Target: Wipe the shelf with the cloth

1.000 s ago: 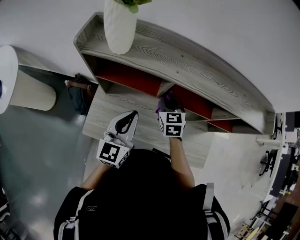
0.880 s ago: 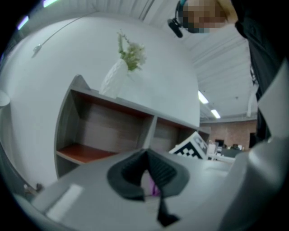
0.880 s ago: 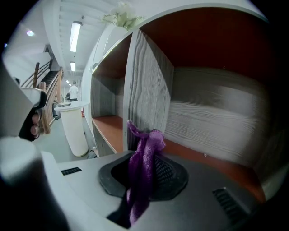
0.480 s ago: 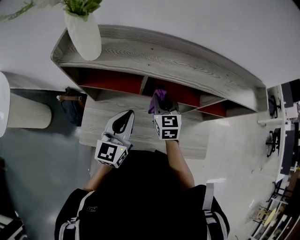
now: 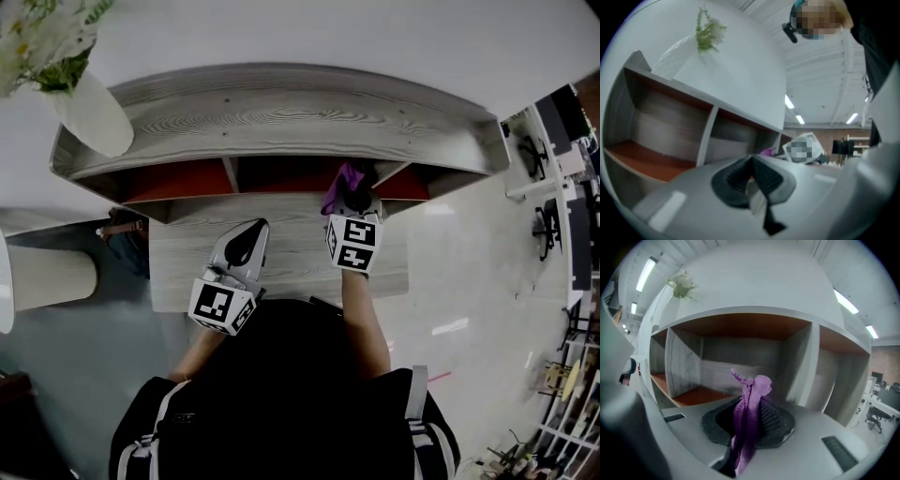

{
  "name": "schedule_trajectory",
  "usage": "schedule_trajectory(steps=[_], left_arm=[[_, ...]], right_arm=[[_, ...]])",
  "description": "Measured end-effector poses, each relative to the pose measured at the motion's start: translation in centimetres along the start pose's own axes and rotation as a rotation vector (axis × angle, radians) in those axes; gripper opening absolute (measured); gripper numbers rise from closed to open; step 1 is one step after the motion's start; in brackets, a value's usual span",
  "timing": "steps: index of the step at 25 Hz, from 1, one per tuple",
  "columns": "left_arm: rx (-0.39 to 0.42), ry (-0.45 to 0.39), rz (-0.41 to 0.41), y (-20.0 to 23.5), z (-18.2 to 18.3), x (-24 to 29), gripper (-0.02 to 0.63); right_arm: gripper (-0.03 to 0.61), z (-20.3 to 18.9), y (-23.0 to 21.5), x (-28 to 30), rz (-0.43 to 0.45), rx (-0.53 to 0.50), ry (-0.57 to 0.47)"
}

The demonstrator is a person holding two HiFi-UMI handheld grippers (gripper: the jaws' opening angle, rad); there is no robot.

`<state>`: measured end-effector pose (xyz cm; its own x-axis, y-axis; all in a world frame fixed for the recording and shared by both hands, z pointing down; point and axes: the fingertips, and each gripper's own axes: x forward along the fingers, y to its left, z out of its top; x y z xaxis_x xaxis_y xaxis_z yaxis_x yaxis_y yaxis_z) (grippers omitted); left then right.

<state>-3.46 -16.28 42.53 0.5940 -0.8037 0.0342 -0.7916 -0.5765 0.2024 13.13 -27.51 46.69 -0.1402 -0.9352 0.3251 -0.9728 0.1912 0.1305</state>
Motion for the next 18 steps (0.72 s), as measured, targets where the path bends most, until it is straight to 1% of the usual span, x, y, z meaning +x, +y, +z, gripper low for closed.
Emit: schedule_trajectory(steps=[3,7,12,18], left_arm=[[0.010,0.001,-0.022,-0.5,0.2,0.8,0.005],[0.014,0.002,-0.036,-0.7,0.3,1.7,0.005],[0.021,0.005,-0.044,-0.7,0.3,2.2,0.005],[0.028,0.013,-0.041,-0.1,0.3,2.5,0.005]], right_arm=[[0.051,-0.5,-1.7,0.3,-0.051,0.002,0.014],[0.050,-1.8,-2.5,1.5,-0.080,-0.018,0.057],[0.051,-2.9,-2.2,3.1,-0.064,-0.048,0.112],[0.051,-3.5,-1.4,4.3,-0.052,-0.114,0.170]])
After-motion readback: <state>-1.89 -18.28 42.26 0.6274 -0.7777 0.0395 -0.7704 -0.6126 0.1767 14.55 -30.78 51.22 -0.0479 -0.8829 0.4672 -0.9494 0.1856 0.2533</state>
